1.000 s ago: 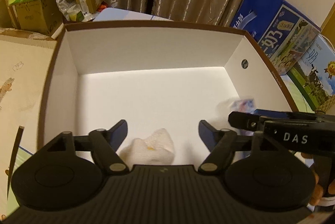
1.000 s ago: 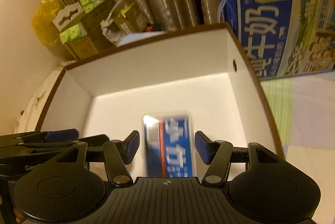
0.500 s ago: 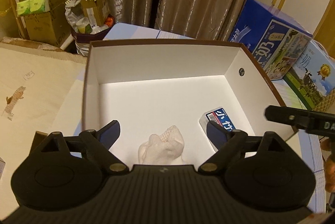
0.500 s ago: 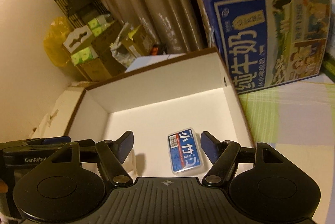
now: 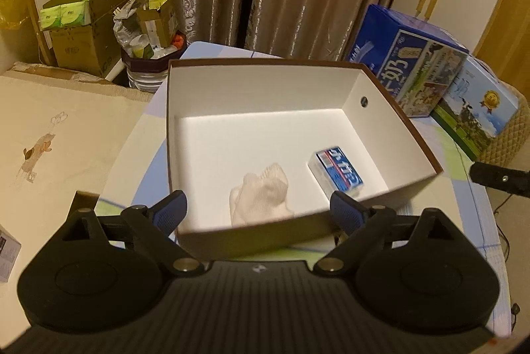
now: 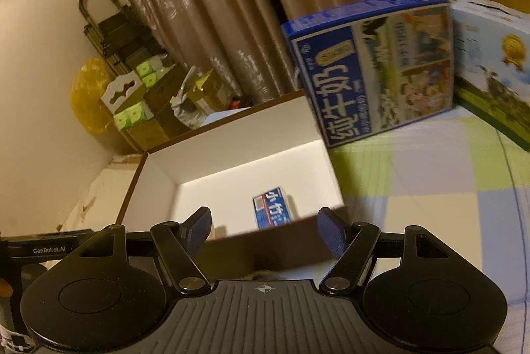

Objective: Organize objects
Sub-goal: 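Withdraw both tools from the brown box back toward the remaining items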

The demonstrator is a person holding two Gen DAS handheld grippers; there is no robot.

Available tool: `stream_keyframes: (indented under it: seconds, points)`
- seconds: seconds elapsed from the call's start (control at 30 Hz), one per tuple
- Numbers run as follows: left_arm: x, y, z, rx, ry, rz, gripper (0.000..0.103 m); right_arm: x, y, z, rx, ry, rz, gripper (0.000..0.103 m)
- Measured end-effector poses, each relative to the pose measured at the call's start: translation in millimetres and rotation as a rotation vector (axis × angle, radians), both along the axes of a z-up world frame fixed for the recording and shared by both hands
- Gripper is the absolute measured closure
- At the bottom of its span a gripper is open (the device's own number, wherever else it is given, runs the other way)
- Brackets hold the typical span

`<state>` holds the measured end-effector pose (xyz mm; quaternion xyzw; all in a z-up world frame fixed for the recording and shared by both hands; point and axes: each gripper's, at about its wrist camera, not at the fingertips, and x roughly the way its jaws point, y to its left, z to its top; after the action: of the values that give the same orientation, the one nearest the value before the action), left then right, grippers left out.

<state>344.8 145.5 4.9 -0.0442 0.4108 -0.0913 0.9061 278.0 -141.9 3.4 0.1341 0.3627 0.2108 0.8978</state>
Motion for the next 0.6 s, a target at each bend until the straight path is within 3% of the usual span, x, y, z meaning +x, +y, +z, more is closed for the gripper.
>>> stream_keyframes:
  seconds: [0.6]
  points:
    - [-74.6, 0.4, -9.6, 0.007, 0.043, -0.018, 0.012, -87.9, -59.8, 3.6, -0.001, 0.000, -0.071, 0.035]
